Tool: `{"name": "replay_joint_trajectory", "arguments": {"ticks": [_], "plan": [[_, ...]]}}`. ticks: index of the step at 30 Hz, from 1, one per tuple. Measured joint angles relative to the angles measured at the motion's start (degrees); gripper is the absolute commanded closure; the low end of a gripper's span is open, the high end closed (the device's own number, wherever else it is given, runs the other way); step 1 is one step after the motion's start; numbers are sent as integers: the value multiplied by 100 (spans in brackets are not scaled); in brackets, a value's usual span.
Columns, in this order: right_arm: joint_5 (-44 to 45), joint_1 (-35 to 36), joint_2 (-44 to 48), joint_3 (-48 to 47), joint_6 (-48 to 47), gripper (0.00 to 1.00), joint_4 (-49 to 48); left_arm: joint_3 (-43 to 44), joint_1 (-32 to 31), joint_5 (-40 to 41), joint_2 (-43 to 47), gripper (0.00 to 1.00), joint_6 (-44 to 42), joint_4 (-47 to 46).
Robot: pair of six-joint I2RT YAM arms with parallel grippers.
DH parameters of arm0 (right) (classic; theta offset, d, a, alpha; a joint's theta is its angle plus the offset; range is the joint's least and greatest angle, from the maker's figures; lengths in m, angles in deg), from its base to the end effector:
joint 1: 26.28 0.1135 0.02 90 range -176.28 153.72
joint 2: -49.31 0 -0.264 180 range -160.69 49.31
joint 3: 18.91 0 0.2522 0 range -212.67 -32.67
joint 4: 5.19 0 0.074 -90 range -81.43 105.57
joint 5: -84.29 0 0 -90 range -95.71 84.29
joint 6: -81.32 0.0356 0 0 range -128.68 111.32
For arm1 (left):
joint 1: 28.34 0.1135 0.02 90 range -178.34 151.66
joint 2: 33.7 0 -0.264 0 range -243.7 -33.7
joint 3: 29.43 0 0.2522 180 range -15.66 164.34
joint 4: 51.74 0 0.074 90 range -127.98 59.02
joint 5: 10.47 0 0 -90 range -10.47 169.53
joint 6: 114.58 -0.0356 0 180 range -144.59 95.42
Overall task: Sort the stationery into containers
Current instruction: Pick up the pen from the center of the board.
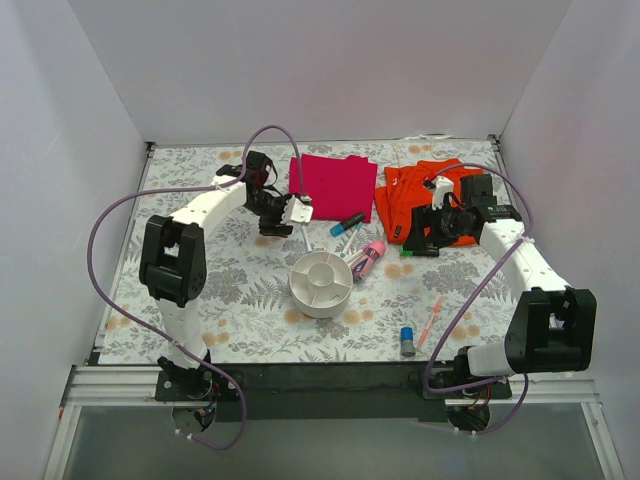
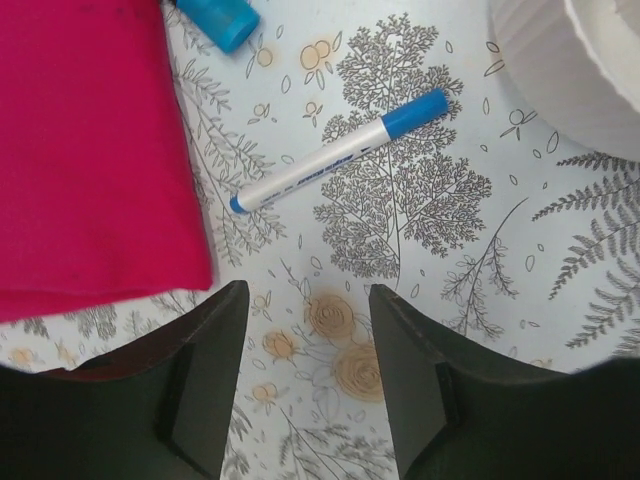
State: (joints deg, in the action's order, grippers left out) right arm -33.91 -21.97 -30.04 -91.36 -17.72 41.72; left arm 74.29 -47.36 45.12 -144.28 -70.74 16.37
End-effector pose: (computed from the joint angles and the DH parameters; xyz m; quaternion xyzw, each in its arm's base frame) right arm 0.2817 0.0381 0.2576 -0.1823 0.9069 0.2189 0.3105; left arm 0.3622 -0.1461 0.2307 0.5427 0.7771 -0.2558 0.1903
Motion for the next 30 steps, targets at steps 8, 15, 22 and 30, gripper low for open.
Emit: {"name": "replay_joint_trajectory", "arguments": {"ticks": [8, 15, 22, 30], "plan": [[-4, 0, 2, 136, -26, 21, -11, -323, -4, -317, -87, 48, -1056, -623], [-28, 0, -26, 149, -66, 22, -15, -236, -46, -540, -323, 55, -1722, -662], [-28, 0, -83, 149, -127, 23, -15, -39, -155, -643, -809, 60, -2216, -382], [-24, 0, -98, 149, -153, 23, -15, 170, -260, -721, -1056, 62, -2573, -164]]}}
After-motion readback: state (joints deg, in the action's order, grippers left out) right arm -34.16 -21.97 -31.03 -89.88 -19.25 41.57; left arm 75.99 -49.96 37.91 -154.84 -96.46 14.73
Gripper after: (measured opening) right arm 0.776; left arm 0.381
